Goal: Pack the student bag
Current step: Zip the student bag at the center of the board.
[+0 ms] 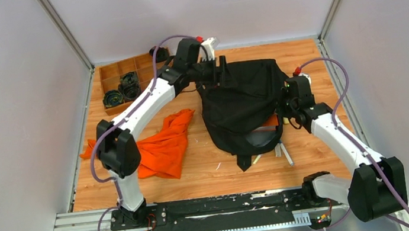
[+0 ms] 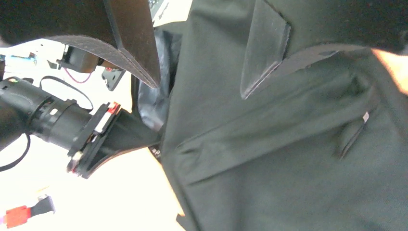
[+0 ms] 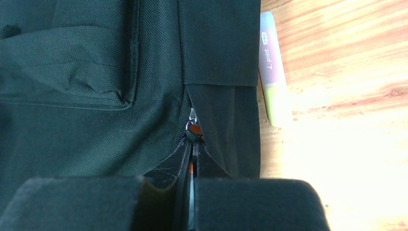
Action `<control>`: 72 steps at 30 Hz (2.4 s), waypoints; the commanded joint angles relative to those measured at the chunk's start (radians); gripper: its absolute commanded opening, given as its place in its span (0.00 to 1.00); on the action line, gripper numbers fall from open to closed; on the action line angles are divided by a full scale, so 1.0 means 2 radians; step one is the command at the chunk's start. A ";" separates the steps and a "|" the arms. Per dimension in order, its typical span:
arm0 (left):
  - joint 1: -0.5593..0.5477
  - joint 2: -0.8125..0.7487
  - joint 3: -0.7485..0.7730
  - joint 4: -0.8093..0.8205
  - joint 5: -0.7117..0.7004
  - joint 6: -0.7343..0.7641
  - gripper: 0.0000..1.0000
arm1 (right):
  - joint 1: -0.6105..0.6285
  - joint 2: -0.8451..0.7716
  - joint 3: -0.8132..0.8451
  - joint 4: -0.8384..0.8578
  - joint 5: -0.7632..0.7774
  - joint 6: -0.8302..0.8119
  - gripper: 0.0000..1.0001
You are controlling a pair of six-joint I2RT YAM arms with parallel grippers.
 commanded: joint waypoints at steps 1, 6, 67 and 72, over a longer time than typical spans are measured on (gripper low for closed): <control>-0.036 0.063 0.081 -0.031 0.000 0.029 0.67 | -0.028 -0.010 0.018 -0.048 -0.076 -0.021 0.00; -0.068 0.123 0.141 -0.035 -0.011 0.024 0.69 | -0.064 -0.008 0.021 -0.059 -0.146 -0.037 0.00; -0.159 0.353 0.437 -0.037 -0.366 0.017 0.00 | 0.064 -0.115 -0.051 -0.117 -0.315 0.068 0.00; -0.155 0.284 0.350 0.001 -0.295 0.015 0.07 | 0.061 -0.104 -0.046 -0.112 -0.267 0.061 0.00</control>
